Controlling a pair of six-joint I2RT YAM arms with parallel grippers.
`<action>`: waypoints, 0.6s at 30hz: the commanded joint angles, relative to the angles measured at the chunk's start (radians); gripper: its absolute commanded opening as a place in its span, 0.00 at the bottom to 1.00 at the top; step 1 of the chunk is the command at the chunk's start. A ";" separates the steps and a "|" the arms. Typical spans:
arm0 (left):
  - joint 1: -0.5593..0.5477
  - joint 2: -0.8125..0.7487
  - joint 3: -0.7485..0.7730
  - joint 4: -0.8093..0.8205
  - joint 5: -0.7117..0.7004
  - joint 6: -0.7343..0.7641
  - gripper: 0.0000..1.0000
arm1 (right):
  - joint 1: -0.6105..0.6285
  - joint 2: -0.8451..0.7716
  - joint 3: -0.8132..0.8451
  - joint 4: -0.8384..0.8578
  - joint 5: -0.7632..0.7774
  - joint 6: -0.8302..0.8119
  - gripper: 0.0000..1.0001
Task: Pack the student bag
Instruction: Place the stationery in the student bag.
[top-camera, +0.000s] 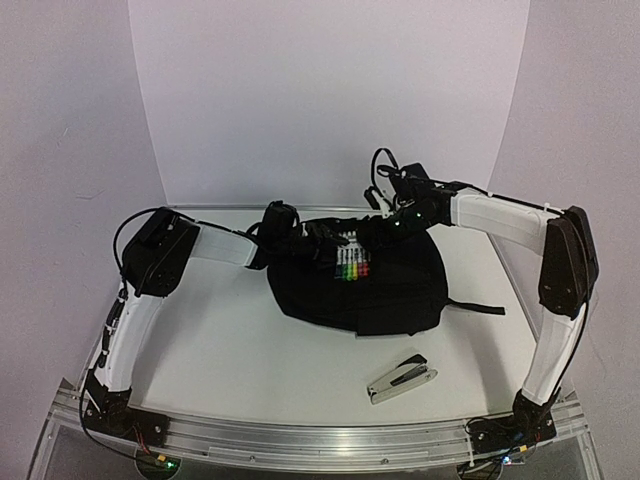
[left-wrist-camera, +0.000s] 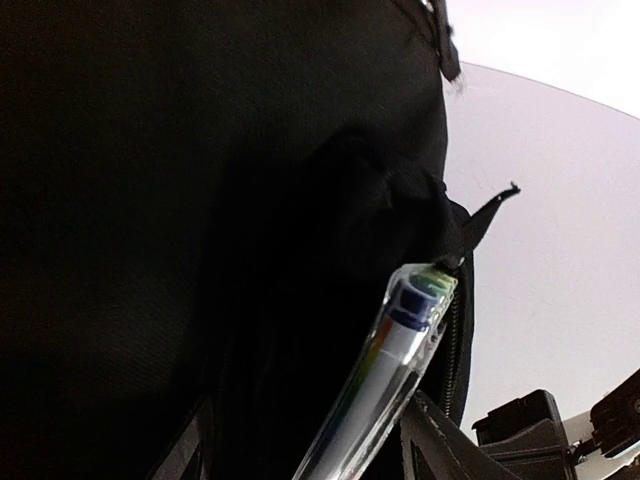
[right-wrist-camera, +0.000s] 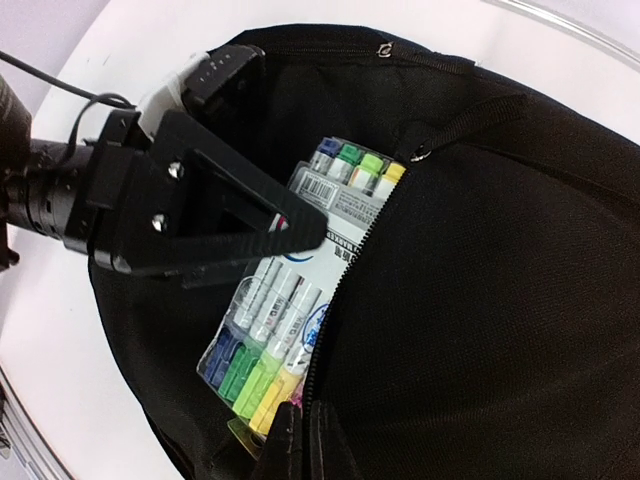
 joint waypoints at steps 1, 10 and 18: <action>0.024 -0.078 0.053 -0.231 -0.047 0.110 0.61 | 0.009 -0.006 0.039 -0.024 -0.050 0.005 0.00; 0.027 -0.023 0.119 -0.190 0.068 0.142 0.19 | 0.005 0.010 0.077 -0.024 -0.051 0.004 0.00; -0.006 0.085 0.328 -0.126 0.193 0.172 0.02 | -0.001 0.050 0.140 -0.029 -0.045 -0.014 0.00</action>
